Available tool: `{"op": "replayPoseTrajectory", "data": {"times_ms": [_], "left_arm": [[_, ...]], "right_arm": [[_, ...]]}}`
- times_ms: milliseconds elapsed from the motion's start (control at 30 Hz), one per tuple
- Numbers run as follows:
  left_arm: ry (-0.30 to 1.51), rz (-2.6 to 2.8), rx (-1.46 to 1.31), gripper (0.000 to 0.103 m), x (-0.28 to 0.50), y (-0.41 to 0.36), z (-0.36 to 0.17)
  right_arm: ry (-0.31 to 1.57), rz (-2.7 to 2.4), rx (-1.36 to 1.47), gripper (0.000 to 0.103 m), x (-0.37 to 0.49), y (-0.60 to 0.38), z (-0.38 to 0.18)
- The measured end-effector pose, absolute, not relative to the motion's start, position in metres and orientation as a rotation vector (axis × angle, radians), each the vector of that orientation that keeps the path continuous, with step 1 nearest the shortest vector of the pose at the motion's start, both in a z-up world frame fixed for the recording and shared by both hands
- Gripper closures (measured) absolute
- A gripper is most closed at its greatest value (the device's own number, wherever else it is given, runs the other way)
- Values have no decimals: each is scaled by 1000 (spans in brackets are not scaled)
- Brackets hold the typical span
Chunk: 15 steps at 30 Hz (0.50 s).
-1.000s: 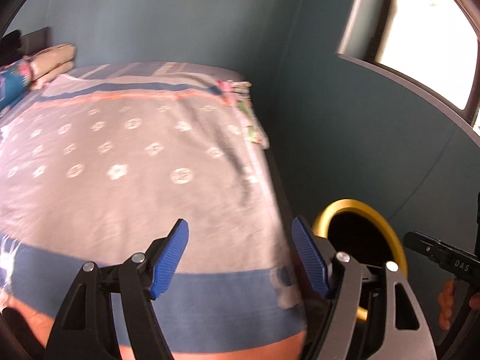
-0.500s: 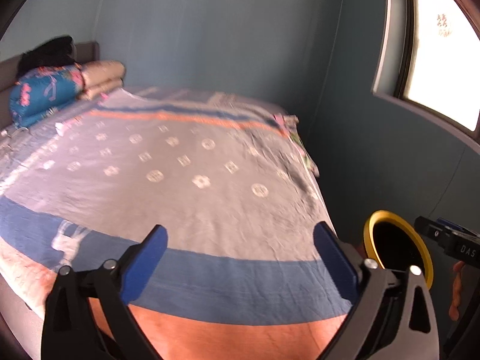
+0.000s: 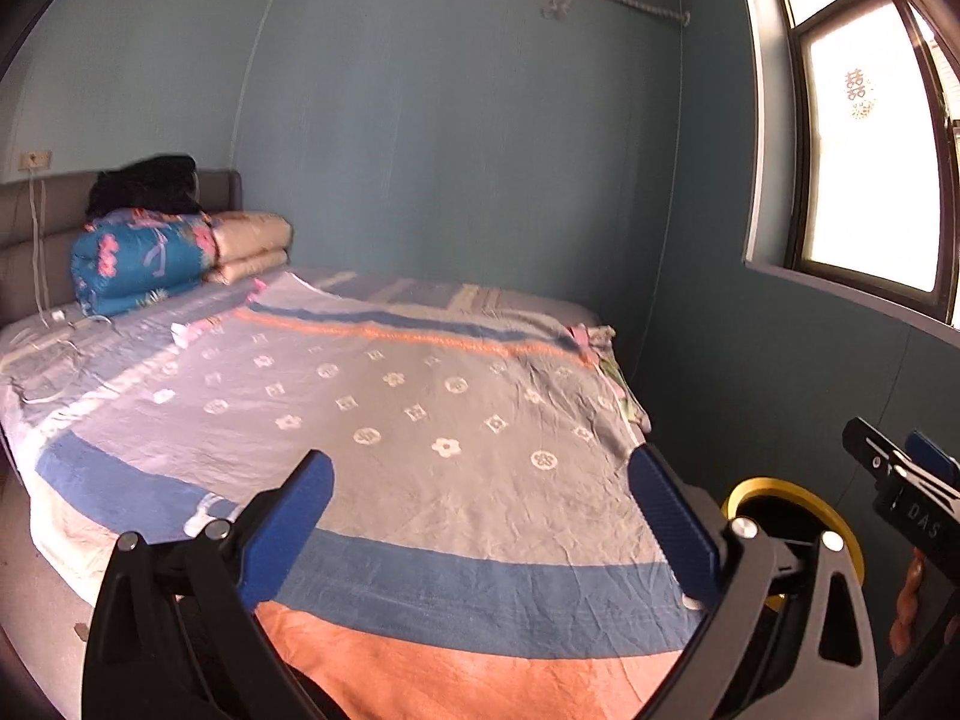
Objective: Collect trash
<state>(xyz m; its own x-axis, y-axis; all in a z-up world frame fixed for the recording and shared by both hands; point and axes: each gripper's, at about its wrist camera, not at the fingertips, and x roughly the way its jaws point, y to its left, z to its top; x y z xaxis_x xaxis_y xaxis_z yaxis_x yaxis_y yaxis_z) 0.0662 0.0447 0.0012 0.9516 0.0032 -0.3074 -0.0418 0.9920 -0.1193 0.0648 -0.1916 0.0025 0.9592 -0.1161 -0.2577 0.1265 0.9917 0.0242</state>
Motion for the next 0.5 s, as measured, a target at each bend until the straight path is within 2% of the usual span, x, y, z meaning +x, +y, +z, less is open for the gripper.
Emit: {"op": "replayPoseTrajectory", "data": {"times_ms": [267,500], "left_arm": [[302,29,-121,8,48,39,3],[297,22,-125,8,41,38,4]], "right_arm": [[144,-173,17,8,30,-177,4],[187,-184,27,8,28,-180,4]]}}
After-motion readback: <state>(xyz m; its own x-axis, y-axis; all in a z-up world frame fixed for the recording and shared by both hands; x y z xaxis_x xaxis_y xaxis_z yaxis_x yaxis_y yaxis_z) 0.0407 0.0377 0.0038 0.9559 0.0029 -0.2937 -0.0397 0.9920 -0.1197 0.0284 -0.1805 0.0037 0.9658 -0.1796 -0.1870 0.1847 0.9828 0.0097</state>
